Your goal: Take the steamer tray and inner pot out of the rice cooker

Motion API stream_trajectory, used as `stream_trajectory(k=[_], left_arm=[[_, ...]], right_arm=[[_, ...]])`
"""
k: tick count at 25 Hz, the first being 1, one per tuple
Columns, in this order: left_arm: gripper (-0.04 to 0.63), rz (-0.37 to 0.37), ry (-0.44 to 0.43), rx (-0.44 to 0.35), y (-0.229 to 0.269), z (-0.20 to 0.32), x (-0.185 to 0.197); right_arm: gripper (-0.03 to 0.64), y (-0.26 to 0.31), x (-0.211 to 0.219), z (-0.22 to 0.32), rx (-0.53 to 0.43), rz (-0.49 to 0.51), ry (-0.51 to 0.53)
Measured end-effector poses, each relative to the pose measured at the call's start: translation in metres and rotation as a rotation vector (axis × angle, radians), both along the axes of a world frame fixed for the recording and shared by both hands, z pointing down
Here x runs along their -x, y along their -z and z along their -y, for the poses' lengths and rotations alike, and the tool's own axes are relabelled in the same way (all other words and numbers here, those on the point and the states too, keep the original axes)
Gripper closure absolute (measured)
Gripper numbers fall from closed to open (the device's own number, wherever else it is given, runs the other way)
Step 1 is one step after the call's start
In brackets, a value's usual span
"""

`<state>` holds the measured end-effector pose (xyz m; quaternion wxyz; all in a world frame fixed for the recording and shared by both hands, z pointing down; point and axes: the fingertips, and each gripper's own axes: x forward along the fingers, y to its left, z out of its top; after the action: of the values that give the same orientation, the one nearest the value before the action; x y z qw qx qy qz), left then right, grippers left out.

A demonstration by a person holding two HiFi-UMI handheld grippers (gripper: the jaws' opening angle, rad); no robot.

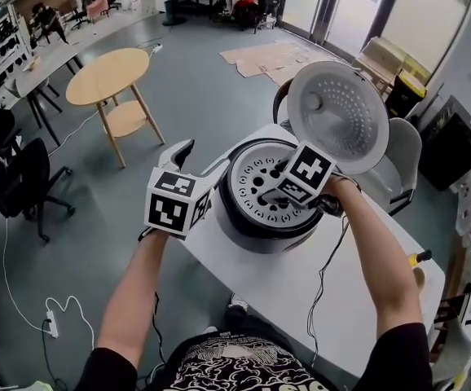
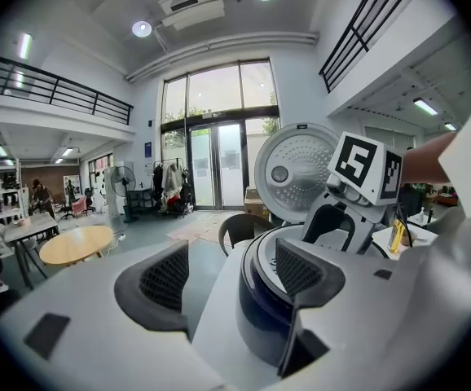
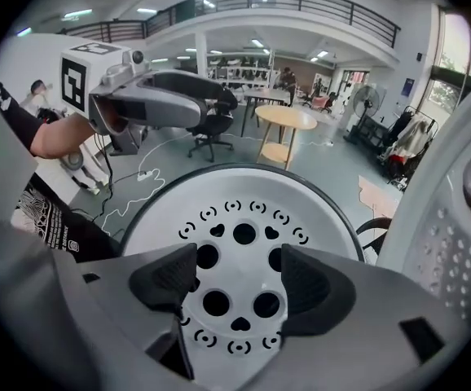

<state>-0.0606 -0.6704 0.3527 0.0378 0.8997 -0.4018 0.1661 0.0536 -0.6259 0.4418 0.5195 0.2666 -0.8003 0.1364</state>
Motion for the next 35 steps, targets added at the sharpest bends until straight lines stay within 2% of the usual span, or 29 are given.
stream_trajectory(k=[3, 15, 21, 28, 35], left_arm=[[0.267, 0.008, 0.002, 0.004, -0.005, 0.007, 0.004], [0.267, 0.025, 0.006, 0.025, -0.018, 0.023, 0.007], [0.267, 0.026, 0.007, 0.025, -0.016, 0.023, 0.007], [0.267, 0.010, 0.004, 0.011, -0.006, 0.014, 0.007], [0.267, -0.022, -0.012, -0.025, 0.013, -0.018, 0.031]], right_arm=[[0.278, -0.013, 0.001, 0.008, 0.048, -0.041, -0.004], [0.265, -0.042, 0.011, 0.015, 0.204, -0.102, 0.013], [0.307, -0.046, 0.011, 0.018, 0.240, -0.172, 0.011], [0.321, -0.023, 0.009, 0.016, 0.216, -0.177, 0.019], [0.322, 0.014, 0.024, -0.006, 0.161, -0.230, 0.007]])
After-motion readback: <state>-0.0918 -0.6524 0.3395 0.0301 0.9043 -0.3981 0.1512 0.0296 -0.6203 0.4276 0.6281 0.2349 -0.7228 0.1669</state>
